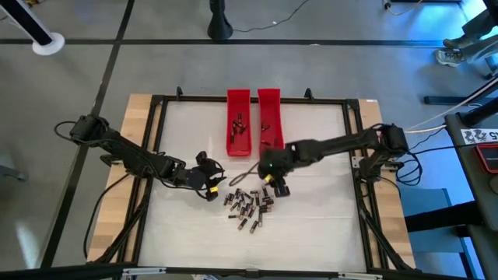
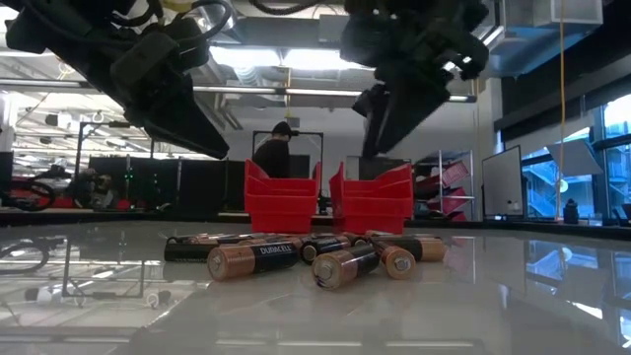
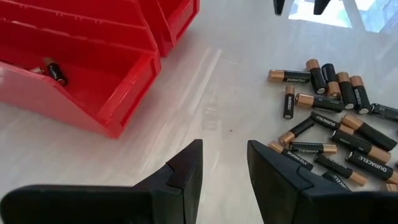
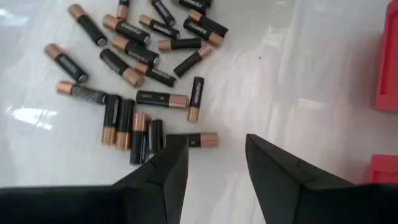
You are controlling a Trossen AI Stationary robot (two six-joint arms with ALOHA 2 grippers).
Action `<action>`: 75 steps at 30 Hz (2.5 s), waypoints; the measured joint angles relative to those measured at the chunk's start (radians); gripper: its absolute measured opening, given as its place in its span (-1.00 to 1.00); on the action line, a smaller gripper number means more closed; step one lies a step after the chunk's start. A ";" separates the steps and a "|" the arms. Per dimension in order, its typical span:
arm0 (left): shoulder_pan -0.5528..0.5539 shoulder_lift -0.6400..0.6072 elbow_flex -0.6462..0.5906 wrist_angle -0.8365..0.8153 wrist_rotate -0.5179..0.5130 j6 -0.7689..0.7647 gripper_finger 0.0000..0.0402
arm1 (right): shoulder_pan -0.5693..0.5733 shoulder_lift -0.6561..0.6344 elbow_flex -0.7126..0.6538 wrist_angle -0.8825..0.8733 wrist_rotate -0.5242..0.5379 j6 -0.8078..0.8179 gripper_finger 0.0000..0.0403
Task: Sort batteries
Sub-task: Put the small black battery into the right red bin
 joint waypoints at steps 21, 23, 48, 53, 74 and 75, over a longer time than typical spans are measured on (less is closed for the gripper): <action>-0.014 0.027 0.082 -0.022 0.363 0.025 -0.42 | 0.202 0.000 -0.073 0.228 0.193 0.058 -0.19; -0.031 0.062 0.117 -0.077 0.371 0.033 -0.42 | 0.203 0.000 -0.073 0.235 0.192 0.058 -0.19; -0.013 0.364 0.443 -0.496 0.464 0.314 0.12 | 0.201 0.000 -0.073 0.270 0.209 0.057 -0.19; 0.008 0.364 0.443 -0.497 0.520 0.333 0.22 | 0.201 0.000 -0.073 0.254 0.209 0.057 -0.19; 0.026 0.456 0.441 -0.475 0.513 0.398 0.32 | 0.201 0.000 -0.073 0.237 0.208 0.058 -0.19; 0.026 0.456 0.441 -0.477 0.513 0.398 0.32 | 0.201 0.000 -0.073 0.237 0.208 0.058 -0.19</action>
